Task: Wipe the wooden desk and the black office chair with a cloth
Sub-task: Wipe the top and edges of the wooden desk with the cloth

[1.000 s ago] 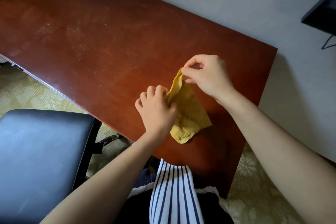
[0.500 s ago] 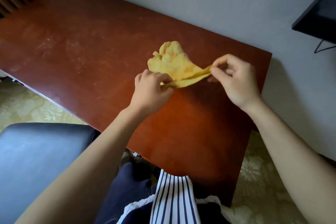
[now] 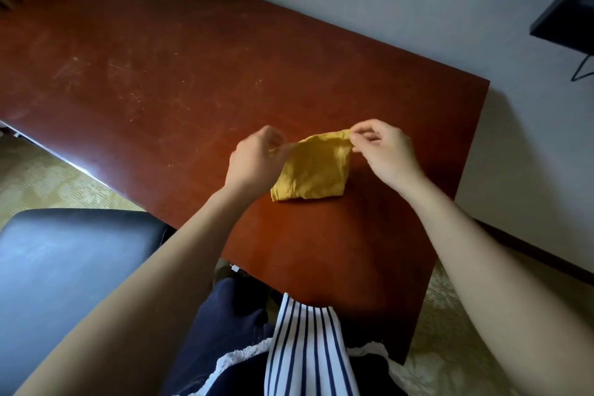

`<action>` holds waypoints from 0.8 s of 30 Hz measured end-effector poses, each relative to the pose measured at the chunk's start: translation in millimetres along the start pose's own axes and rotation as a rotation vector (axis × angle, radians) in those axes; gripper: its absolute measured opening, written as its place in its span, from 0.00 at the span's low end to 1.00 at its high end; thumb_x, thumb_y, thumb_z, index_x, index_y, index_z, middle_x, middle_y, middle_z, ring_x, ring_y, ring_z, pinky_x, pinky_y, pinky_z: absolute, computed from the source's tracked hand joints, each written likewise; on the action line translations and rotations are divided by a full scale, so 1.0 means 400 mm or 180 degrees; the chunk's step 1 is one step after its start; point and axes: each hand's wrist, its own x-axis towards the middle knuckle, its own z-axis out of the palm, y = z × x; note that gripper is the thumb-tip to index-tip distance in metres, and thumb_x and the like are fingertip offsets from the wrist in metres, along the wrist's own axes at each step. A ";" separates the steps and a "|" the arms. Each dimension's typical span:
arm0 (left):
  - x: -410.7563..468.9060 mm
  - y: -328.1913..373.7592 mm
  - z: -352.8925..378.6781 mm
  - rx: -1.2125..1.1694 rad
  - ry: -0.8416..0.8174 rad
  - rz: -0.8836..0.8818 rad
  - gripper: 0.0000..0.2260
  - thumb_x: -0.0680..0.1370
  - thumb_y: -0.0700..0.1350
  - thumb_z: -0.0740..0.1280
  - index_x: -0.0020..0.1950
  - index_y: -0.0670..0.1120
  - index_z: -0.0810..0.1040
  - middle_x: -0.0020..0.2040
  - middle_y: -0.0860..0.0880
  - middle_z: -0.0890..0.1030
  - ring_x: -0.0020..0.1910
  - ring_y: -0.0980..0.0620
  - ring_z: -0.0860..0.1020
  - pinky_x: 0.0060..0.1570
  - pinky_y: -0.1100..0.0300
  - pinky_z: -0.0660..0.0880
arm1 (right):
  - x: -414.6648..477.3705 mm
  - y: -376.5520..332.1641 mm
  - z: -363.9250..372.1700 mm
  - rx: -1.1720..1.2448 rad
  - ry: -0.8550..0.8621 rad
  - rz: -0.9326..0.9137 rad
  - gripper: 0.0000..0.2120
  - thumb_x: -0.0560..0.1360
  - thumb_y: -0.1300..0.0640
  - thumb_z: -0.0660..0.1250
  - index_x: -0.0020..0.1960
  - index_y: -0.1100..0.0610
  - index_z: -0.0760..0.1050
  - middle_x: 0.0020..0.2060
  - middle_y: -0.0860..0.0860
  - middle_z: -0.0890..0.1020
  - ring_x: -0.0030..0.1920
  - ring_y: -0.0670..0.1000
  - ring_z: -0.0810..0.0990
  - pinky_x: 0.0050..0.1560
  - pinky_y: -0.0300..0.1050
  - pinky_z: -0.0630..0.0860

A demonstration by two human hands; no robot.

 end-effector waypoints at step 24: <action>0.230 -0.190 -0.012 0.0640 -0.0627 0.0243 0.11 0.78 0.47 0.62 0.60 0.51 0.76 0.61 0.50 0.75 0.63 0.45 0.67 0.64 0.50 0.60 | 0.321 0.067 0.241 -0.2393 0.0391 -0.0369 0.14 0.76 0.53 0.66 0.61 0.48 0.79 0.64 0.48 0.77 0.68 0.55 0.69 0.63 0.55 0.66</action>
